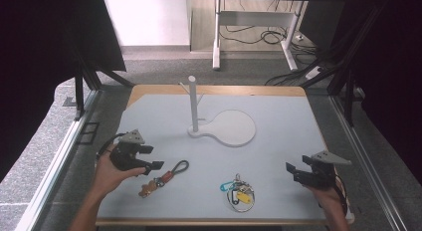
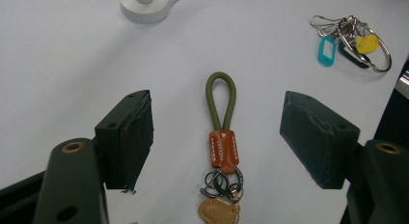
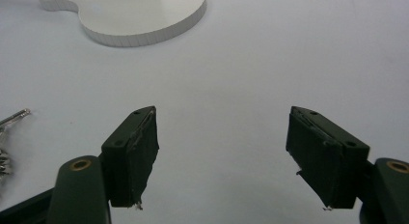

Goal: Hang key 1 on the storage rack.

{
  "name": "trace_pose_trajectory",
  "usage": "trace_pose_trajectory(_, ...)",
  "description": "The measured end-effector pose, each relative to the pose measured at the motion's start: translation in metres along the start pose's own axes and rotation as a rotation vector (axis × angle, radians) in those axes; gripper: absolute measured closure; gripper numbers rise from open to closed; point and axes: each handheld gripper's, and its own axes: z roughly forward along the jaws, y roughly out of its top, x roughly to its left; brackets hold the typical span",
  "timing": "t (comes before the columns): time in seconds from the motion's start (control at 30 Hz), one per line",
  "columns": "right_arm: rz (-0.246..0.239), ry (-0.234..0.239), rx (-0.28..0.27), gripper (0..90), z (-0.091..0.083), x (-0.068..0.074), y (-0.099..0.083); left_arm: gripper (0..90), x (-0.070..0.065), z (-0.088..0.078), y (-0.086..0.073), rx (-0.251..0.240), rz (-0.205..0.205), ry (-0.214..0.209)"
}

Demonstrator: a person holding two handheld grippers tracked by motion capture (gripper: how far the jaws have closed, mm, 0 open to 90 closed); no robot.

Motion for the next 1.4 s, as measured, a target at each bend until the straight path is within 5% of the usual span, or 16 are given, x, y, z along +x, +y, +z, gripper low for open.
trace_pose_trajectory(0.63, -0.017, -0.004, -0.007, 28.4, -0.001, 0.002, 0.001, 32.4, 0.000, 0.007, 0.011, 0.122, 0.044, -0.015)
trace_pose_trajectory(1.4, -0.025, -0.003, 0.031, 29.1, 0.007, 0.006, -0.001, 42.7, -0.004, 0.049, 0.018, 0.321, 0.089, -0.025)
